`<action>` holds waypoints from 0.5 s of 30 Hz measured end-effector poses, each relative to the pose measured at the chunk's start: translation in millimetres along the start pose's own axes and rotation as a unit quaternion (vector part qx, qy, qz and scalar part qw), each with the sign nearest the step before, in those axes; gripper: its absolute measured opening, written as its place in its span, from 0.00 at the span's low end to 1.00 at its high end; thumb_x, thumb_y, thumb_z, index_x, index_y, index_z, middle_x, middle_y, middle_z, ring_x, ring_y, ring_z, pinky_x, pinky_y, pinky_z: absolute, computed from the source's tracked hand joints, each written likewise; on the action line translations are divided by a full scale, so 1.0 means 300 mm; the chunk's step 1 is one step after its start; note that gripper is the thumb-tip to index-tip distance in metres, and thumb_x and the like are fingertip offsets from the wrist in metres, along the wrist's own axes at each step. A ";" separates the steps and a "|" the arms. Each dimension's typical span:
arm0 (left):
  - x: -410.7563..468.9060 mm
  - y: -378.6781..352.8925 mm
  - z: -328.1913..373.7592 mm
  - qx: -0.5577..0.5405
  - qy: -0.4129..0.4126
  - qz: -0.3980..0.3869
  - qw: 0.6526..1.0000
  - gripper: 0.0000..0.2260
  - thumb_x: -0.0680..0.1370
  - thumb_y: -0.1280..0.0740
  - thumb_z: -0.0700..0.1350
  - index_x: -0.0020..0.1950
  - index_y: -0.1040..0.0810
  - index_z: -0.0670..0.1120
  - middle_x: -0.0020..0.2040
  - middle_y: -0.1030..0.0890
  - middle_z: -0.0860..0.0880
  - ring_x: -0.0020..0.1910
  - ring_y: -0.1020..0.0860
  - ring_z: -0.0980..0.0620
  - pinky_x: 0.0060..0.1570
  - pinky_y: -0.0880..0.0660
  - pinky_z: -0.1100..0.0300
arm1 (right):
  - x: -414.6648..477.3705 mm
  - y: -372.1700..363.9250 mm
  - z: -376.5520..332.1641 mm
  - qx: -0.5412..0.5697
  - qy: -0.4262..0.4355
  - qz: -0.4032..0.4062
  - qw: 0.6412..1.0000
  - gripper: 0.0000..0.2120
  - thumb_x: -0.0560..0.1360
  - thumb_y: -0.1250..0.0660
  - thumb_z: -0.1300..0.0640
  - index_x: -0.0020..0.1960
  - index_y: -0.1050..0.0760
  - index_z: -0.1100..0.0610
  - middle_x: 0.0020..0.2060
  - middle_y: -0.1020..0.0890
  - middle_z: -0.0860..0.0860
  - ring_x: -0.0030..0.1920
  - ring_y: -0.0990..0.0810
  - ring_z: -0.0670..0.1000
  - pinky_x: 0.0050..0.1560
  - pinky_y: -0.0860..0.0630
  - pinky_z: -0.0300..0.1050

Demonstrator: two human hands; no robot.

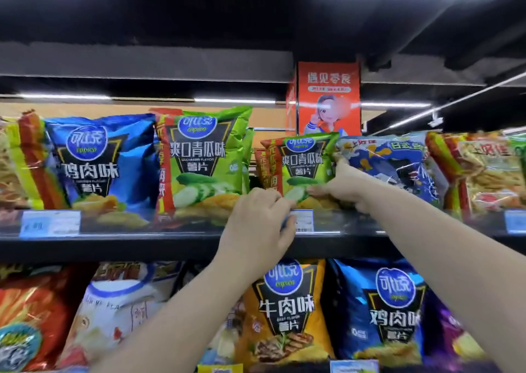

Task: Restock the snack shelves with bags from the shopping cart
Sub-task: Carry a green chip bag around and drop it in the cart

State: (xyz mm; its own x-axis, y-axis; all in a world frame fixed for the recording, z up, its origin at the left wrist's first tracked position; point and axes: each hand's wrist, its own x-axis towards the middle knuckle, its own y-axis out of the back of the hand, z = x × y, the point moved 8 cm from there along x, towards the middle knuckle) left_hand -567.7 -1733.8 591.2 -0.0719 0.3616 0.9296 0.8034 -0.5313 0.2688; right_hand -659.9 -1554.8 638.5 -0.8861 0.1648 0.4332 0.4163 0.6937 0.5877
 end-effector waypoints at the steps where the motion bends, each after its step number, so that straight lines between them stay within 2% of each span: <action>1: 0.000 0.003 0.004 -0.002 -0.003 0.005 1.000 0.10 0.77 0.38 0.48 0.51 0.20 0.46 0.43 0.23 0.49 0.44 0.26 0.45 0.41 0.26 0.48 | 0.002 -0.010 -0.005 -0.004 0.001 -0.004 1.000 0.58 0.67 0.22 0.46 0.79 0.61 0.51 0.68 0.29 0.56 0.65 0.28 0.59 0.65 0.29 0.55; 6: -0.009 0.014 0.014 -0.010 -0.014 0.025 1.000 0.08 0.76 0.37 0.45 0.50 0.20 0.46 0.43 0.23 0.50 0.43 0.25 0.45 0.40 0.28 0.48 | 0.011 -0.047 -0.062 -0.055 0.023 -0.017 0.998 0.55 0.69 0.23 0.48 0.78 0.61 0.55 0.66 0.26 0.55 0.62 0.25 0.57 0.62 0.28 0.49; 8: -0.011 0.015 0.015 -0.006 -0.014 0.030 0.999 0.08 0.77 0.37 0.45 0.49 0.19 0.46 0.43 0.23 0.50 0.43 0.25 0.45 0.40 0.28 0.49 | -0.010 -0.017 -0.096 -0.087 0.080 0.018 0.993 0.53 0.69 0.23 0.51 0.78 0.58 0.55 0.67 0.28 0.56 0.63 0.26 0.58 0.59 0.30 0.48; 10: -0.012 0.014 0.017 0.003 -0.015 0.031 0.999 0.08 0.77 0.38 0.45 0.50 0.19 0.47 0.44 0.23 0.50 0.43 0.25 0.44 0.40 0.28 0.49 | -0.052 0.025 -0.146 -0.104 0.186 0.070 0.975 0.49 0.69 0.23 0.55 0.78 0.52 0.51 0.70 0.33 0.56 0.69 0.32 0.57 0.65 0.32 0.51; 12: -0.013 0.013 0.019 0.008 -0.017 0.032 0.999 0.09 0.77 0.38 0.45 0.50 0.19 0.46 0.44 0.22 0.49 0.44 0.24 0.44 0.40 0.27 0.48 | -0.088 0.014 -0.196 -0.193 0.303 0.061 0.931 0.42 0.71 0.26 0.57 0.77 0.46 0.44 0.74 0.40 0.52 0.74 0.43 0.55 0.73 0.39 0.57; 15: -0.012 0.017 0.022 0.012 -0.016 0.032 0.999 0.09 0.77 0.39 0.45 0.50 0.20 0.46 0.44 0.23 0.49 0.44 0.24 0.44 0.40 0.27 0.48 | -0.065 -0.096 -0.206 -0.439 0.387 -0.017 0.811 0.37 0.74 0.31 0.51 0.76 0.46 0.39 0.78 0.54 0.47 0.77 0.58 0.54 0.76 0.50 0.62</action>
State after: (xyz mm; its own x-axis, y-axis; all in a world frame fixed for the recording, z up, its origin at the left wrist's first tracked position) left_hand -559.4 -1732.8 587.4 -0.0014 0.3520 0.9360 0.8193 -0.5362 0.2029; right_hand -641.9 -1621.3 655.3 -0.6480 -0.5692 0.5061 0.6802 -0.1335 0.7207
